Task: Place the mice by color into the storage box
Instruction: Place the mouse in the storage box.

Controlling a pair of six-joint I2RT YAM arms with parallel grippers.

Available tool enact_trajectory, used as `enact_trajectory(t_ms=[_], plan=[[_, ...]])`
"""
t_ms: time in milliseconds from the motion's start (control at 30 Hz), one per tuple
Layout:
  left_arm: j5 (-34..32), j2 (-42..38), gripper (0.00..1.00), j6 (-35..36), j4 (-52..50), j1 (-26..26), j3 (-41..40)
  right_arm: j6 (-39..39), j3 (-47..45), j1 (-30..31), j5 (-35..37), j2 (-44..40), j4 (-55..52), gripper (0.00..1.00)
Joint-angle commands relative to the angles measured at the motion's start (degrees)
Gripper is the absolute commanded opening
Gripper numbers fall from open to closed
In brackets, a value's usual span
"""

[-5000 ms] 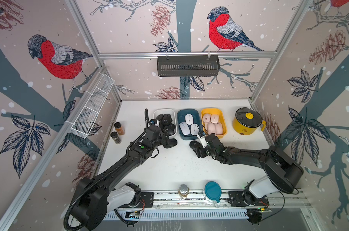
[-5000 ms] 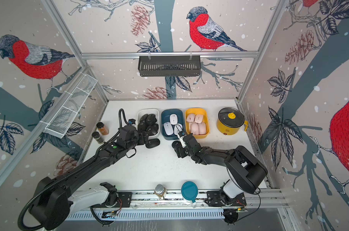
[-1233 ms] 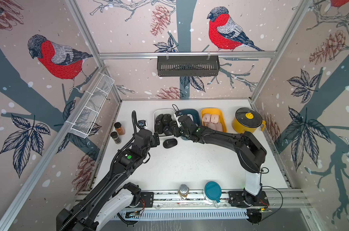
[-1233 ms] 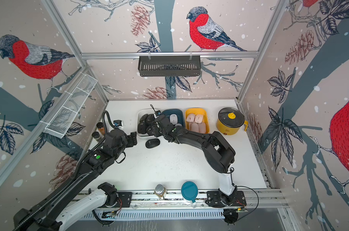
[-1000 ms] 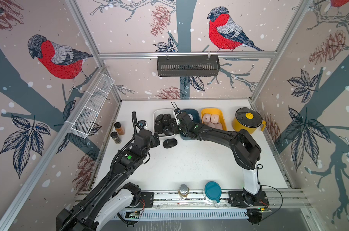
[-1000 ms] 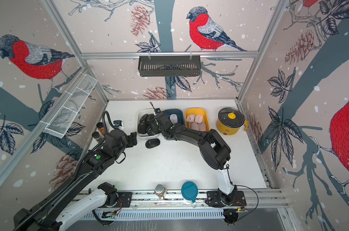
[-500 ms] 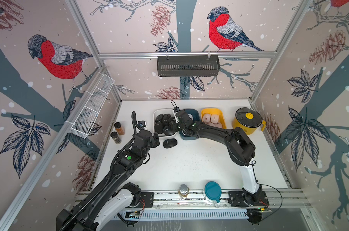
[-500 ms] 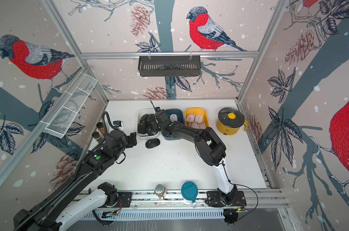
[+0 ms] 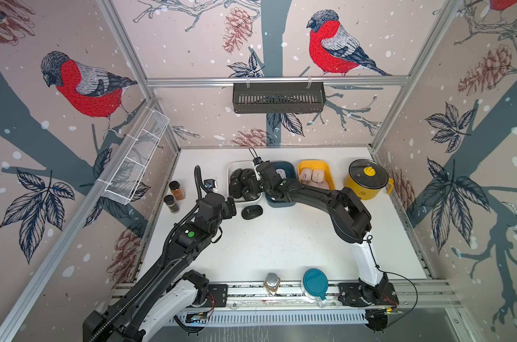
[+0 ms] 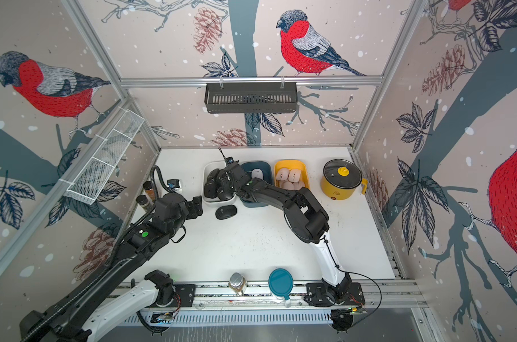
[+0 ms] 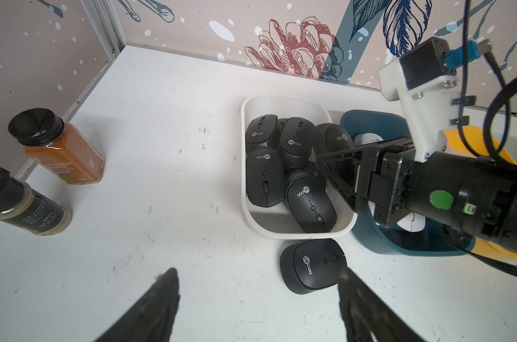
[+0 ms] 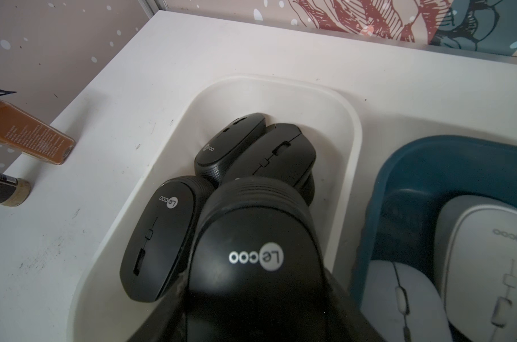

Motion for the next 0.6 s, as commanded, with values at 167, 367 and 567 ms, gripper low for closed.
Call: enact_trajectory(t_ms=[167,367,567], plan=[[-0.26,-0.17,0.83,-0.71,0.8,0.09,-0.19,-0.87,2.38,0.18,0.52,2.35,-0.7,0.56],[0.05,0.19,0.83,-0.65,1.16,0.08,-0.09,-0.16,3.14,-0.04,0.12,3.66,-0.7,0.56],[0.1,0.45,0.83,-0.56,1.19,0.02,-0.1,-0.11,4.01,-0.18,0.12,4.56,-1.31,0.56]])
